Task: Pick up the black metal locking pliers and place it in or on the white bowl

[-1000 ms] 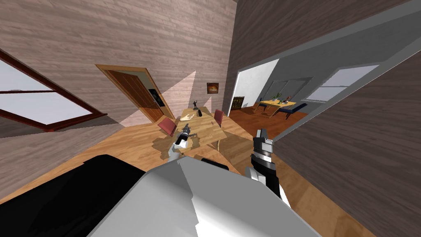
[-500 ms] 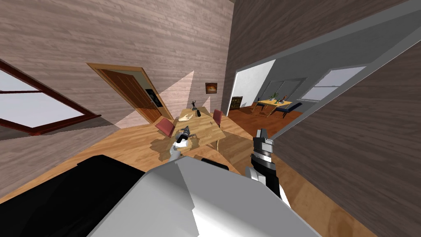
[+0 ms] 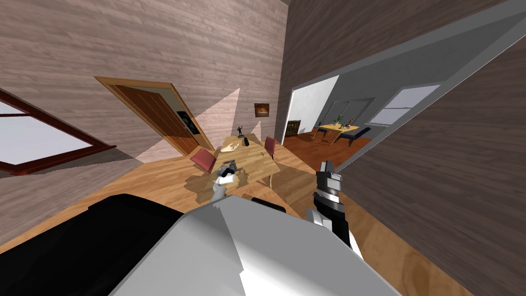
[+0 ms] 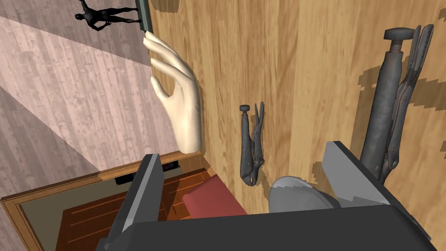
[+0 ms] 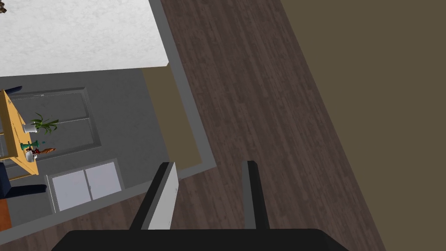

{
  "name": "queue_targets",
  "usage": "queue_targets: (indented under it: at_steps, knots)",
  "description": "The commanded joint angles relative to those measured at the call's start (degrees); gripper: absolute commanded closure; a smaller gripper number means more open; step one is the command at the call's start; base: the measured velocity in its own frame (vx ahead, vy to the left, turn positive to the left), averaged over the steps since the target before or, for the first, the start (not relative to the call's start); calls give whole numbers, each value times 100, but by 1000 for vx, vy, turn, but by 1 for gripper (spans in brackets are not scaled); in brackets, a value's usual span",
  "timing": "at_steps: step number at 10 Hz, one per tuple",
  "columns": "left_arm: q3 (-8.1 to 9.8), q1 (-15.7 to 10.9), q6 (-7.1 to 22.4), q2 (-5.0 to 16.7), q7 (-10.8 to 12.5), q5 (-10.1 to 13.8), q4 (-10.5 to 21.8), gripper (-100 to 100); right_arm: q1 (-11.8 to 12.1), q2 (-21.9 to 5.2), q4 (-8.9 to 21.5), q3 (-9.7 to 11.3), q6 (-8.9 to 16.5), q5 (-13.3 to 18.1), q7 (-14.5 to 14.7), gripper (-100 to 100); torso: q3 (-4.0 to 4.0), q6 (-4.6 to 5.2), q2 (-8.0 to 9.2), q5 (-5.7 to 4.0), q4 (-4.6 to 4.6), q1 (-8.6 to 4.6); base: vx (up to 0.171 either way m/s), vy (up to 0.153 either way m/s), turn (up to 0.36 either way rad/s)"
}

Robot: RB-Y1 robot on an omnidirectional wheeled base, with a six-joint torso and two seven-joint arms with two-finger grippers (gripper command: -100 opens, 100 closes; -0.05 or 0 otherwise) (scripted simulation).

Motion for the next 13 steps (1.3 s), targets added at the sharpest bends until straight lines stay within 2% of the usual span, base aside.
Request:
queue_targets:
  at_steps: [1,2,3,7,8,11,13]
  knots:
    - [101,-136,214,56,35,19,251,-100,0,0,0,0,0,0,0,0,0,0,0,0,0,0,7,-12,-56]
    - [185,-234,374,69,53,15,388,-100,0,0,0,0,0,0,0,0,0,0,1,0,0,0,10,-13,-69]
    - [185,-234,374,69,53,15,430,-100,0,0,0,0,0,0,0,0,-1,1,-1,0,0,-2,7,-8,-25]
    - [466,-553,914,144,114,1,1031,-100,0,0,0,0,0,0,0,0,0,0,0,0,0,0,9,-11,-54]
    - [466,-553,914,144,114,1,1031,-100,0,0,0,0,0,0,0,0,0,-1,0,0,0,0,7,-7,-17]
    - [629,-705,1248,208,151,-7,1417,-100,0,0,0,0,0,0,0,0,1,-1,2,0,0,1,6,-7,-48]
    - [630,-726,1249,220,151,-7,1446,-100,0,0,0,0,0,0,0,0,1,-2,2,0,0,1,3,-4,-11]
